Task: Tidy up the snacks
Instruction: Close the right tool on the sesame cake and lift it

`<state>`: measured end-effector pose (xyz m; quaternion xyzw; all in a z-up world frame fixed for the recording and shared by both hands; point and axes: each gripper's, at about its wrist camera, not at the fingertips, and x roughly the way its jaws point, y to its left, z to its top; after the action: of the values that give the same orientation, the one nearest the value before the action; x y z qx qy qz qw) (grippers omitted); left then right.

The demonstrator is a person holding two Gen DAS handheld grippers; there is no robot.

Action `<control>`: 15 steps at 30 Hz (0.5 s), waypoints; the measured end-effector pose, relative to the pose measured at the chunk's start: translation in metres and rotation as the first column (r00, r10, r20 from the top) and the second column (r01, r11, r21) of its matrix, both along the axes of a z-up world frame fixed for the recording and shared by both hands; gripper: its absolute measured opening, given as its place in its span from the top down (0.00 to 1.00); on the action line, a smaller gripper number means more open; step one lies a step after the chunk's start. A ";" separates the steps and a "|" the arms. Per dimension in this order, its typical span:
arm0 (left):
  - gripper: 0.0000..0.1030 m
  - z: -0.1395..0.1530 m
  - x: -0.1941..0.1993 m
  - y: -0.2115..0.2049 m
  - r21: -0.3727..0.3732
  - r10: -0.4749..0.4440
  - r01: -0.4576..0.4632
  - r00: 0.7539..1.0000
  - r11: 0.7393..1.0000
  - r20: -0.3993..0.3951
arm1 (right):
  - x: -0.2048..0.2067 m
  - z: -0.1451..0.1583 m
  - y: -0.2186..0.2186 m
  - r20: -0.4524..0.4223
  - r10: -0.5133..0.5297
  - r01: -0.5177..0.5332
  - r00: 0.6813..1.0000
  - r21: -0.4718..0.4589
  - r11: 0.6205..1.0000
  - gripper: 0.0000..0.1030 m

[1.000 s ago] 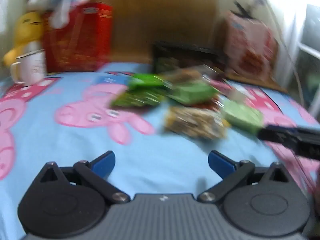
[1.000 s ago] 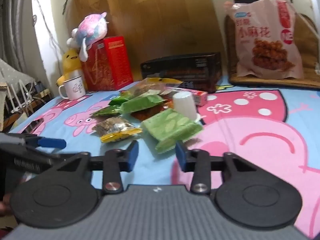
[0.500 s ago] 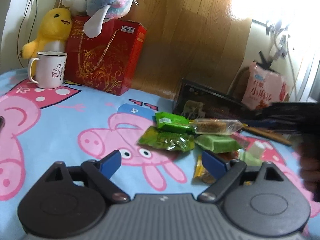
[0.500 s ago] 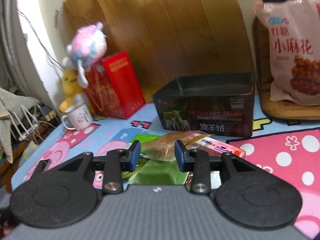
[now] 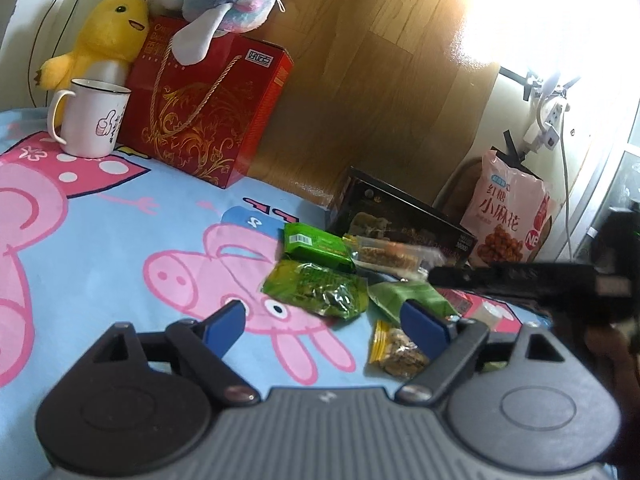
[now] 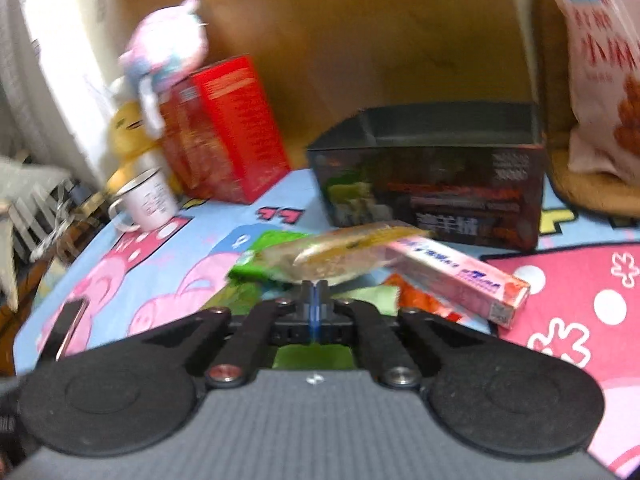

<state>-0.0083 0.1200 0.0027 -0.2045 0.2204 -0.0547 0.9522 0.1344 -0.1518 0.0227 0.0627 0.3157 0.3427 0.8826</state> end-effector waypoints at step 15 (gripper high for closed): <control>0.17 -0.004 0.003 0.008 -0.036 0.003 -0.004 1.000 0.999 -0.027 | 0.073 0.013 -0.056 -0.444 -0.072 0.216 0.893 0.282 0.935 0.50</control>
<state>-0.0051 0.1281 -0.0013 -0.2228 0.2321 -0.0544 0.9453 0.2078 -0.2081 0.0353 0.3035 0.4348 0.3005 0.7928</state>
